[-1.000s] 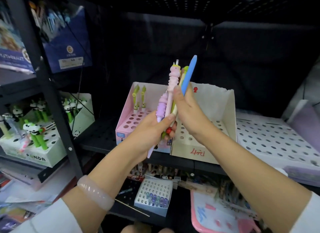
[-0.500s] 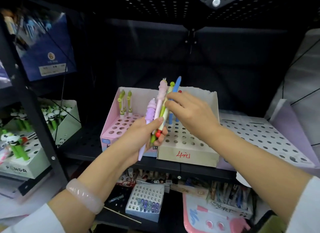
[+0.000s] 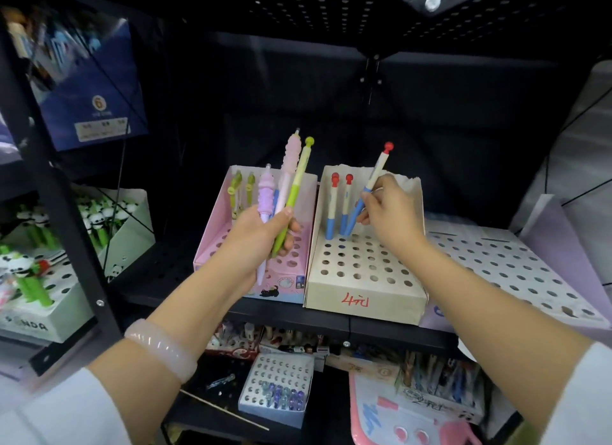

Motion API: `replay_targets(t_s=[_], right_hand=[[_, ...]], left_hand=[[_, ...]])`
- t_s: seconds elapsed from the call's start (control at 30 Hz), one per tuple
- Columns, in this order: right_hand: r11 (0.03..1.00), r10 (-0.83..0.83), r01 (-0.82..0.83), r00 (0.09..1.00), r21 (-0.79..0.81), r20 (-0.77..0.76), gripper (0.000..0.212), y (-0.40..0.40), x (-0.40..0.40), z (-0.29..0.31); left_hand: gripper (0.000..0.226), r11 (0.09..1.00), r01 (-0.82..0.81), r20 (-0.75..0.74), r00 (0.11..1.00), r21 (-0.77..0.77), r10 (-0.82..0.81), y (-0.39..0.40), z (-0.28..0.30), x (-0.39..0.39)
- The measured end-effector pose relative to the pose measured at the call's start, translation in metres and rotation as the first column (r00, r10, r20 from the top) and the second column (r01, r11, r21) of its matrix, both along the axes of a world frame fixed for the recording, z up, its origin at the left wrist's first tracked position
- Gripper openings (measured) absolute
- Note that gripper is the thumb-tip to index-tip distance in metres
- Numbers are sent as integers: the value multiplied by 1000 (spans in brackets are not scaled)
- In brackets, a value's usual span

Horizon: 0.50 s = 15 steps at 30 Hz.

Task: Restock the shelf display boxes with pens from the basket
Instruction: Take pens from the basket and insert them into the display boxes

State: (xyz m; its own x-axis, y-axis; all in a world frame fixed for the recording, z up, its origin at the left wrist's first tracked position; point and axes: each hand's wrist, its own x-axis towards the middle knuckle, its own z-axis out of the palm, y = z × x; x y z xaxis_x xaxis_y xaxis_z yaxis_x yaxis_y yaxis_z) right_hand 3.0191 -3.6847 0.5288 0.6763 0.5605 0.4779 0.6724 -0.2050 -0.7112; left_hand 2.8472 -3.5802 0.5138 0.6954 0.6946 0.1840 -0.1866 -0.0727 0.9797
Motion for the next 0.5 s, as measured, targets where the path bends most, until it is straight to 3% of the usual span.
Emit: replay_targets(t_s=[0.4, 0.5], right_hand=[[973, -1, 3, 1000, -229, 7, 14, 15, 3, -14], [924, 1, 8, 1000, -381, 23, 15, 16, 1, -18]], left_hand=[[24, 1000, 10, 40, 999, 5, -10, 4, -5, 1], [22, 1000, 11, 58, 998, -14, -11, 2, -5, 1]])
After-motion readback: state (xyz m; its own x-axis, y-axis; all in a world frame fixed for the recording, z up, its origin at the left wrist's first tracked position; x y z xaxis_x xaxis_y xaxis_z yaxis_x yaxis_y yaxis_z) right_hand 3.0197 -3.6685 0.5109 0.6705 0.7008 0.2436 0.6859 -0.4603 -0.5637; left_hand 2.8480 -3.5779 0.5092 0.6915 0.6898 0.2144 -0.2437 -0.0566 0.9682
